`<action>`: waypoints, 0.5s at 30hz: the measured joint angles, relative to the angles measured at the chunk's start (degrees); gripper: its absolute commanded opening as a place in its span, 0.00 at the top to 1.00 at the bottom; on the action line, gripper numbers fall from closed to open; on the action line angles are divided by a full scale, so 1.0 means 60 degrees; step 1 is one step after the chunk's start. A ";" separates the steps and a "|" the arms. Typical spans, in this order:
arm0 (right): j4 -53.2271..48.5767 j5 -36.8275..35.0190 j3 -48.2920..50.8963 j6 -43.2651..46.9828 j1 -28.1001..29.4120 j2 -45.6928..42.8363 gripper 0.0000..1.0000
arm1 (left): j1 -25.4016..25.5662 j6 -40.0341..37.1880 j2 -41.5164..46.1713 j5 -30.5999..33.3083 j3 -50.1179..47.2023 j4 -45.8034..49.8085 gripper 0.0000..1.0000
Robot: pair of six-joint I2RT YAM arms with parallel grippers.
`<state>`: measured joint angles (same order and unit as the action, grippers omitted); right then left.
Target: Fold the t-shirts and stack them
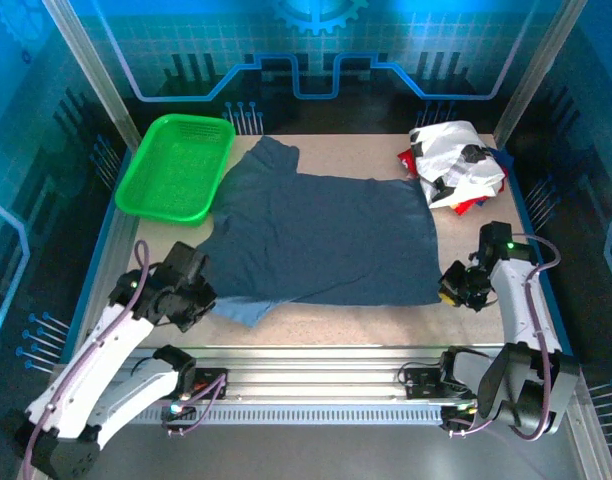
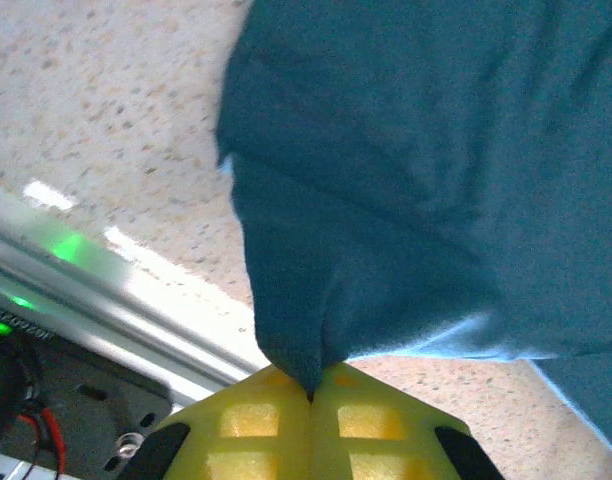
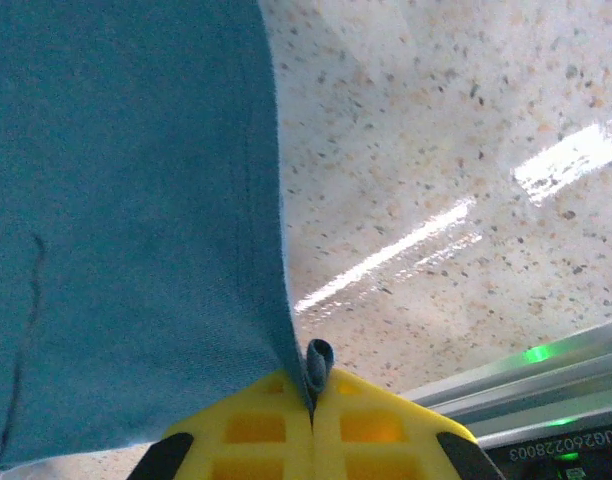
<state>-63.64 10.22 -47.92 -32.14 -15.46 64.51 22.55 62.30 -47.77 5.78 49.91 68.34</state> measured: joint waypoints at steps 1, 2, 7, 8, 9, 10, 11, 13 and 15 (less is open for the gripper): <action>0.0036 0.0044 -0.0171 0.0000 0.0000 0.0076 1.00 | -0.0015 -0.0160 -0.0306 0.0044 0.0262 -0.0127 1.00; 0.0080 0.0058 -0.0368 0.0000 0.0000 0.0186 1.00 | -0.0040 -0.0353 -0.0616 0.0095 0.0528 -0.0248 1.00; 0.0565 0.0117 -0.1228 0.0007 0.0000 0.0878 1.00 | -0.0372 -0.1464 -0.2109 0.0331 0.1843 -0.0951 1.00; 0.0656 0.0117 -0.1311 0.0011 0.0000 0.1020 1.00 | -0.0484 -0.1716 -0.2353 0.0346 0.2014 -0.1093 1.00; 0.0765 0.0117 -0.1399 0.0018 0.0000 0.1209 1.00 | -0.0641 -0.1989 -0.2641 0.0361 0.2189 -0.1271 1.00; 0.0831 0.0113 -0.1486 0.0040 0.0000 0.1413 1.00 | -0.0805 -0.2251 -0.2918 0.0361 0.2350 -0.1399 1.00; 0.0903 0.0109 -0.1566 0.0051 0.0000 0.1603 1.00 | -0.0962 -0.2524 -0.3206 0.0361 0.2495 -0.1534 1.00; 0.1035 0.0102 -0.1727 0.0120 0.0000 0.1971 1.00 | -0.1249 -0.3045 -0.3814 0.0350 0.2783 -0.1832 1.00; 0.1129 0.0058 -0.1971 0.0197 0.0000 0.2386 1.00 | -0.1457 -0.3585 -0.4546 0.0317 0.3191 -0.2062 1.00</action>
<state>-56.86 10.57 -59.75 -30.96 -15.46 78.83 13.80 40.80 -75.05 7.68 69.06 55.96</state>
